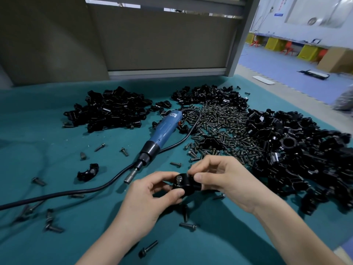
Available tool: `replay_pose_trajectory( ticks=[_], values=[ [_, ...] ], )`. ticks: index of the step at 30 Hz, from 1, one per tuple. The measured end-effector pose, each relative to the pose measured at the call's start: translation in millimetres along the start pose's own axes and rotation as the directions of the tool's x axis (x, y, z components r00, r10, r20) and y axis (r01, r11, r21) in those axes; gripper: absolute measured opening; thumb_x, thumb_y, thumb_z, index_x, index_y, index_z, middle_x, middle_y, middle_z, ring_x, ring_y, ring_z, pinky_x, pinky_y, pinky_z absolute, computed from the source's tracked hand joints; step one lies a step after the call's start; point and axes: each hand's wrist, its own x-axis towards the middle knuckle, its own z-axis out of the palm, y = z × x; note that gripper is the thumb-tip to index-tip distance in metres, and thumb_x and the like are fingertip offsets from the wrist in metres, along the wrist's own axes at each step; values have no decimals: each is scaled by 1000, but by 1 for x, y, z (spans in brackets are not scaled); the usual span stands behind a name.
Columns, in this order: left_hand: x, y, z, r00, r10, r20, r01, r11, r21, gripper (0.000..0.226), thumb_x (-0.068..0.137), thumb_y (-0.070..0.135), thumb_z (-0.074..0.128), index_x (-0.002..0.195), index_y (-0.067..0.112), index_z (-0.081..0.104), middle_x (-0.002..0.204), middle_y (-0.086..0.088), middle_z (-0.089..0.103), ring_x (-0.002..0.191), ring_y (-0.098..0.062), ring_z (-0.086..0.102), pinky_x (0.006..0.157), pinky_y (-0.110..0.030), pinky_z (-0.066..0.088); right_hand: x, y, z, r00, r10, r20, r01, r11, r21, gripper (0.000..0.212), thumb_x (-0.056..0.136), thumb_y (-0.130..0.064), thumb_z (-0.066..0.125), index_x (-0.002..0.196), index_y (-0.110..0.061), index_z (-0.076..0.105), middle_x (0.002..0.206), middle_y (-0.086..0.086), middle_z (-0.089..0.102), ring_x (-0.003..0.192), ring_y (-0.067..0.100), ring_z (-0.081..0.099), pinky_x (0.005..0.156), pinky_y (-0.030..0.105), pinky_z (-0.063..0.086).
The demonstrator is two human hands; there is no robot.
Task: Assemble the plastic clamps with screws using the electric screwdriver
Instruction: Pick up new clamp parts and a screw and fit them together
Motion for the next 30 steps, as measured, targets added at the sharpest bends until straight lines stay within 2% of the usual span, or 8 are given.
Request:
replay_pose_trajectory(
  ticks=[8,11,14,17,20,24,27,30],
  values=[
    [2,-1,0,1000,26,-15,-26,999,-22,29,64,21,76,88,35,77,79,3,73,73,-7,68,71,-26,58,5,-3,2,959,237,153,-266,941,211,21,80,-16,66,96,-3,67,85,17,68,69,26,68,62,29,59],
    [1,2,1,994,86,-74,-82,995,62,33,71,11,77,87,41,76,82,9,73,72,-5,65,71,-29,60,7,-2,8,967,206,147,-241,927,286,23,80,-14,64,98,1,68,90,21,68,67,30,70,62,29,59],
    [-3,10,-1,963,248,-107,-226,956,189,30,70,35,77,98,44,72,91,13,69,73,-4,61,70,-29,59,7,-9,14,978,141,152,-180,941,288,19,80,-12,62,92,1,69,79,17,68,62,28,67,59,27,57],
    [-5,14,-4,884,449,-130,-353,823,446,45,77,60,65,120,52,57,98,20,59,86,-3,53,81,-16,43,9,-22,20,973,99,208,-161,938,306,10,83,-11,62,84,-6,71,71,8,67,60,22,64,58,24,55],
    [-5,16,-6,842,528,-110,-397,744,537,57,77,74,51,130,53,46,107,22,52,104,-10,53,90,-33,43,13,-30,32,949,104,297,-205,921,332,14,82,-14,63,91,-8,71,83,8,69,66,19,67,62,24,56],
    [-5,15,-12,820,537,-197,-390,777,494,57,75,84,42,120,50,53,106,17,62,101,-8,58,87,-42,48,21,-31,49,924,158,348,-274,909,315,17,75,-20,70,91,-14,72,87,4,69,66,15,67,61,22,56],
    [-5,18,-14,834,500,-233,-412,846,338,50,75,81,50,110,47,60,102,9,65,97,-18,64,83,-40,53,27,-31,56,921,196,336,-314,883,347,11,74,-20,69,83,-16,74,83,3,69,66,15,66,58,22,56],
    [-4,19,-14,844,466,-266,-422,883,207,44,76,77,54,104,45,63,103,2,65,97,-26,66,82,-50,54,31,-33,62,908,191,374,-340,856,389,14,74,-18,69,86,-10,69,82,7,67,64,20,66,56,24,55]
  ],
)
